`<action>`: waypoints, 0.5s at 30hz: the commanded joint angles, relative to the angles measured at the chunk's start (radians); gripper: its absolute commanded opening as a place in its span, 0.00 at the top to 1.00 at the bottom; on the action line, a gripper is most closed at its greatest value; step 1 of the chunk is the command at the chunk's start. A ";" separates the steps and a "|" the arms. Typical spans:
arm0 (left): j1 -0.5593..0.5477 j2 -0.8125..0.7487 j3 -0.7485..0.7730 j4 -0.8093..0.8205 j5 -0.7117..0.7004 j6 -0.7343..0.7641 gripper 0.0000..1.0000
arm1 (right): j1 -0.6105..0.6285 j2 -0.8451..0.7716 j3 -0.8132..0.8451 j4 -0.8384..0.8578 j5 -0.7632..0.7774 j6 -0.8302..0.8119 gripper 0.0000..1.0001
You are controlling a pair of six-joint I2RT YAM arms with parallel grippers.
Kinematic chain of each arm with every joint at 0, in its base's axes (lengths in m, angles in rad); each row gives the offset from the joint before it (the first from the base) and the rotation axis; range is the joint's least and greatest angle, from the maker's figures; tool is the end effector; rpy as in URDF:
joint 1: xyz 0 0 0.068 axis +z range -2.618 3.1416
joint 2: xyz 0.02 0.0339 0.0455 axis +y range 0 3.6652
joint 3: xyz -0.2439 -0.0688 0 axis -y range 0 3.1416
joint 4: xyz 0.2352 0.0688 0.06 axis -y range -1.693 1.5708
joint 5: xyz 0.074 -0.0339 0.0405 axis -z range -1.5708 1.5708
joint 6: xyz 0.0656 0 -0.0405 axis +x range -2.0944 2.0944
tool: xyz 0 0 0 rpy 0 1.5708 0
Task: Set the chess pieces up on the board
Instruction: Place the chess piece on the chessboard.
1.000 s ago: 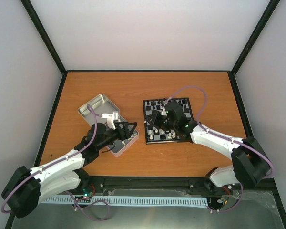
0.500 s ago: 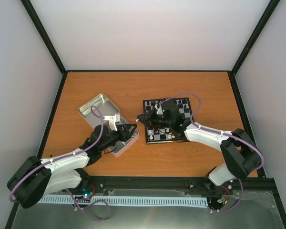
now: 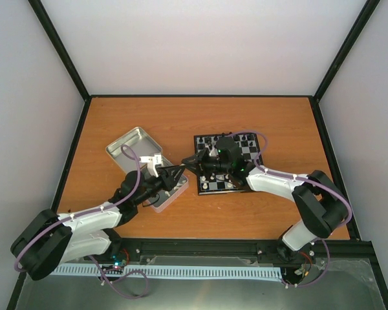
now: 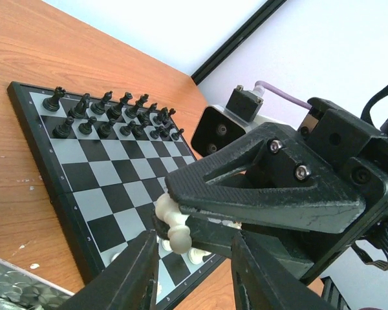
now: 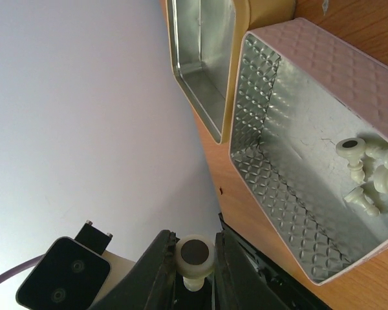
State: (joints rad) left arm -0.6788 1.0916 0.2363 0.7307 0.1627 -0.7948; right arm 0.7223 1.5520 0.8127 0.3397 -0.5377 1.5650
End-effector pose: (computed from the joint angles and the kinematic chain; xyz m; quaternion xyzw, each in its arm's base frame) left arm 0.1838 -0.1620 0.1745 0.0104 0.7491 -0.4883 0.4475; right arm 0.2402 0.2564 0.1925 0.1946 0.7932 0.5767 0.0193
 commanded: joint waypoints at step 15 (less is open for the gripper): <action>0.001 0.010 0.031 0.050 -0.063 0.040 0.94 | 0.018 0.023 0.014 0.022 -0.049 0.020 0.87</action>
State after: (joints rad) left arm -0.6788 1.1172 0.2363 0.7475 0.1360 -0.7895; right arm 0.7280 1.5692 0.8127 0.3508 -0.5694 1.5833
